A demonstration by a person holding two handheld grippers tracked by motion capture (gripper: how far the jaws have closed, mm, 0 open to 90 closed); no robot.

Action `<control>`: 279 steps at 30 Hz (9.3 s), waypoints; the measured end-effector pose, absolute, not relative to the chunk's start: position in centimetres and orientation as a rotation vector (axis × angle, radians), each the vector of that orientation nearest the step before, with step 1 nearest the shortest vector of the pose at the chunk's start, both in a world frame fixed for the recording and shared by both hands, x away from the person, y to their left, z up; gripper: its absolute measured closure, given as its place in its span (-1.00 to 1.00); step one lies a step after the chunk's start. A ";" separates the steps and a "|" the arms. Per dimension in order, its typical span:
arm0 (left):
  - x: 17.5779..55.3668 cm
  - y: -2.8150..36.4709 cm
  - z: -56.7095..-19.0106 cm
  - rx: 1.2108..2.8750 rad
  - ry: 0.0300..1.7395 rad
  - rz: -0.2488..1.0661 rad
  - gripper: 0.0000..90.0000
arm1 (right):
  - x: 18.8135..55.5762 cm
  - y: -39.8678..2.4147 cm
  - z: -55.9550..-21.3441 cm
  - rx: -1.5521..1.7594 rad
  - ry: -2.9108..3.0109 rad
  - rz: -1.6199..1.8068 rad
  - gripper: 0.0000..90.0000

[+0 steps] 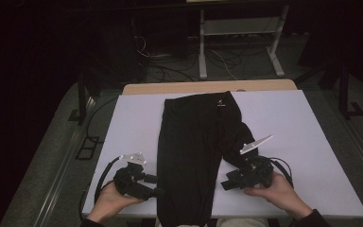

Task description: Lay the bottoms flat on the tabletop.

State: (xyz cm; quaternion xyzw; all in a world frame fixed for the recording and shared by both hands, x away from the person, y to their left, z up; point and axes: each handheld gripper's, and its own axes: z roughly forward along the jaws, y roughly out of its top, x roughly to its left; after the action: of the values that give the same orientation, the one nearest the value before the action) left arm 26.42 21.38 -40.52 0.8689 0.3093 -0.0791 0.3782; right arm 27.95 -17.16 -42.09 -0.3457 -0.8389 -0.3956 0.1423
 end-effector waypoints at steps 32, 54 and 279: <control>32.9 6.7 -41.7 2.156 0.671 -0.227 -0.81 | 32.8 -25.1 -42.8 -1.332 -2.594 -1.216 -0.72; 33.2 0.7 -45.1 2.202 0.730 -0.041 -0.67 | 32.9 -25.5 -41.4 -1.199 -2.450 -1.334 0.89; 21.7 -1.1 -42.7 2.379 0.243 -0.172 0.97 | 26.5 -32.3 -43.5 -0.797 -2.429 -0.918 0.95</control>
State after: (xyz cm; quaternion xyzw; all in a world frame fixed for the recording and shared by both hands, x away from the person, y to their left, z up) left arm 21.73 -1.08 -42.70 0.9244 0.0944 -0.0667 0.3635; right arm 26.54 -32.33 -43.48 -0.2869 -0.8741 -0.3302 0.2113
